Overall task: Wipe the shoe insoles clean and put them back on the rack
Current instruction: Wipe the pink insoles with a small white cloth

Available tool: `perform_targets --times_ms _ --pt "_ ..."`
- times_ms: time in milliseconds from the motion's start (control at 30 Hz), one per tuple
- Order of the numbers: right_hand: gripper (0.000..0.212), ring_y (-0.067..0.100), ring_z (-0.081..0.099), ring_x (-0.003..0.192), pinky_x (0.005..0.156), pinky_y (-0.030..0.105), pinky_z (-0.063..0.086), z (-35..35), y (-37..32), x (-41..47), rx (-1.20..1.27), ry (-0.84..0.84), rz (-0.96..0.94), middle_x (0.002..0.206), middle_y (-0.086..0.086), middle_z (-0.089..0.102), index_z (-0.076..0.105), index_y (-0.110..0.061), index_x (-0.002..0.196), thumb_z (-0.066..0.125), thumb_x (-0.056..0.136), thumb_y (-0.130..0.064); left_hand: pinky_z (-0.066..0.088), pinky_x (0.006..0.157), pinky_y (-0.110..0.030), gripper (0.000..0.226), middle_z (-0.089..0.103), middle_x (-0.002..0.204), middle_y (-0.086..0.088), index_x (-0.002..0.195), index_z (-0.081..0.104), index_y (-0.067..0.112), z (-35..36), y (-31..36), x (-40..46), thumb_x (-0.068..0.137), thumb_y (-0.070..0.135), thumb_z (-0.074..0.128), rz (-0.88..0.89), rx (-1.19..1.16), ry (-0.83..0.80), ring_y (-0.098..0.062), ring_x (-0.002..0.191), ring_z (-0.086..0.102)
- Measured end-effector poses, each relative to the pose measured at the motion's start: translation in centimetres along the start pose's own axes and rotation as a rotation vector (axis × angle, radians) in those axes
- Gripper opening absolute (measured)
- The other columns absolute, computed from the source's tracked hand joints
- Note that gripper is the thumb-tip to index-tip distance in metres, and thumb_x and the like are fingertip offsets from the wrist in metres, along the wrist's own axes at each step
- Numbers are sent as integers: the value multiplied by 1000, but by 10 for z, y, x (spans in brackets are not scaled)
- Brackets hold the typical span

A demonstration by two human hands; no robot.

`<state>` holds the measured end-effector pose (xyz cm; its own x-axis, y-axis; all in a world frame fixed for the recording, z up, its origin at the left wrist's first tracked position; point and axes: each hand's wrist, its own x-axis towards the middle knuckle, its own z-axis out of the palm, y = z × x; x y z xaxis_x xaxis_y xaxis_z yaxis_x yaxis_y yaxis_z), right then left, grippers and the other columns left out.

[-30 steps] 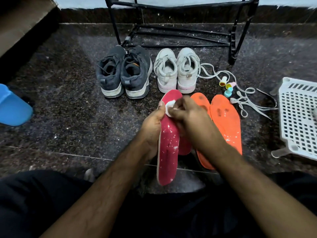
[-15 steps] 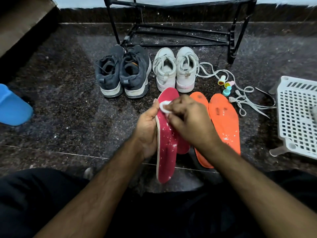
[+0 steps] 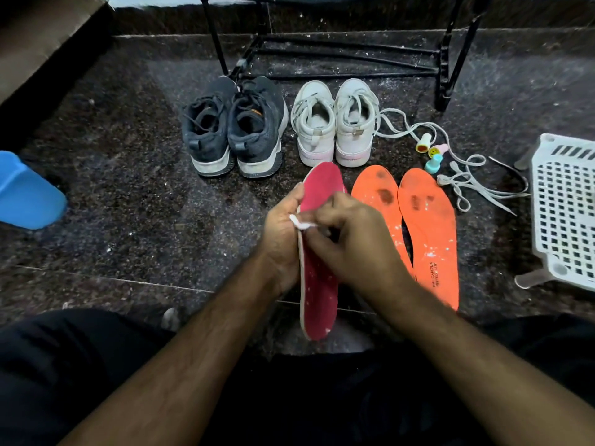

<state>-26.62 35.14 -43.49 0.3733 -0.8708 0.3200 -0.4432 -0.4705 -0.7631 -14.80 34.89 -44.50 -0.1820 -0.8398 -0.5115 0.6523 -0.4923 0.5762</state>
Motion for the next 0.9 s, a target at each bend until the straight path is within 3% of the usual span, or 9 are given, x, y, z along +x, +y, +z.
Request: perform_targets --times_ms 100,200,300,367,467,533,667,767,900 --pt "22 13 54 73 70 23 41 0 7 15 -46 126 81 79 0 54 79 -21 96 66 79 -15 61 79 -33 60 74 95 -17 101 70 1 3 -3 0 103 47 32 -10 -62 -50 -26 87 73" --pt "14 18 54 71 68 34 45 10 -4 6 -23 50 62 78 3 55 76 -16 88 66 79 -12 53 96 -36 65 64 128 -23 125 63 -4 0 4 -2 98 49 37 7 -64 -19 -29 110 65" --pt "8 15 50 64 61 32 37 7 -10 -4 -6 -155 -6 71 1 54 74 -19 79 68 80 -14 53 97 -39 71 51 145 -25 133 56 -6 -4 10 -2 99 51 32 33 -37 26 -31 110 63" --pt "17 14 59 71 66 30 46 -5 -5 -1 102 -119 64 76 -1 64 77 -21 91 65 80 -17 55 94 -42 71 57 137 -26 131 57 -7 -2 11 -3 100 52 31 48 -60 -22 -32 107 65" --pt "29 11 65 72 69 30 52 -26 6 11 234 143 215 89 -5 71 71 -22 105 58 80 -15 58 80 -40 62 70 104 -20 124 62 -2 -1 8 -2 101 49 35 62 -45 -42 -29 85 69" --pt "36 10 65 71 66 29 52 -33 10 16 250 234 253 94 -10 71 65 -24 110 52 81 -10 56 77 -44 59 68 100 -20 128 60 -2 -1 4 -3 99 45 41 66 0 -49 -30 80 67" --pt "33 16 66 63 58 34 55 -28 11 19 394 175 302 103 5 66 72 -19 102 51 85 0 54 77 -43 47 67 97 -21 117 63 -6 4 4 -4 98 31 41 73 -24 -37 -30 78 64" --pt "30 2 62 81 74 16 50 -25 10 18 289 114 254 105 6 62 76 -17 103 58 88 2 56 82 -43 50 63 106 -23 137 51 -9 8 1 -3 99 23 41 32 -2 26 -31 86 64" --pt "30 3 62 104 81 12 51 -34 14 20 293 6 203 118 3 58 71 -13 117 72 87 -7 59 81 -43 48 70 108 -24 133 55 -3 6 1 -2 105 32 38 23 -23 43 -31 87 71"
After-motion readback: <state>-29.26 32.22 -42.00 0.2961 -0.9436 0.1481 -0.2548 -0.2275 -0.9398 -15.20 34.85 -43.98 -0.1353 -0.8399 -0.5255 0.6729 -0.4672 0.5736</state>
